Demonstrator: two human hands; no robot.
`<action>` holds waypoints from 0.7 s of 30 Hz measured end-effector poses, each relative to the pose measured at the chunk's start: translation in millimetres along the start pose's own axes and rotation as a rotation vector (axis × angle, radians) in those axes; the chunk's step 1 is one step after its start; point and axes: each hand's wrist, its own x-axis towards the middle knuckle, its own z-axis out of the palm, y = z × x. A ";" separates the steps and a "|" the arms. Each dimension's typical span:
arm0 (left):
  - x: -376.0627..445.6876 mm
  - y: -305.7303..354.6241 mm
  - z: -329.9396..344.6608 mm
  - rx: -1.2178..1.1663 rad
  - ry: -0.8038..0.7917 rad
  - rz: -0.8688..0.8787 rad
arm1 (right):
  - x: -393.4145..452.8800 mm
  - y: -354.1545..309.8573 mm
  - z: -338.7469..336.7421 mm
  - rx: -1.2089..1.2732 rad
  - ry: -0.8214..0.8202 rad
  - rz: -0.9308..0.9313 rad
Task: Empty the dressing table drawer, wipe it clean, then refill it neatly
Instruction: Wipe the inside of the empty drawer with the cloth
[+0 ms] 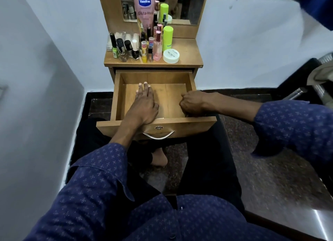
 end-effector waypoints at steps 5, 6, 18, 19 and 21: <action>1.1 -0.2 0.5 0.000 -0.012 -0.008 | -4.0 11.7 -29.4 0.040 -0.051 0.024; 2.5 -1.2 0.4 -0.001 -0.019 -0.001 | -1.3 16.5 -35.8 0.004 -0.007 0.069; 0.9 -3.3 0.9 0.010 -0.004 -0.002 | 17.5 -11.5 -27.8 -0.366 0.106 0.104; 1.1 -3.8 0.8 0.014 -0.002 -0.001 | 13.2 -17.3 -27.4 -0.361 0.074 0.068; 1.8 -4.3 1.4 0.022 0.008 0.000 | 2.8 -26.2 -24.9 -0.345 0.030 -0.003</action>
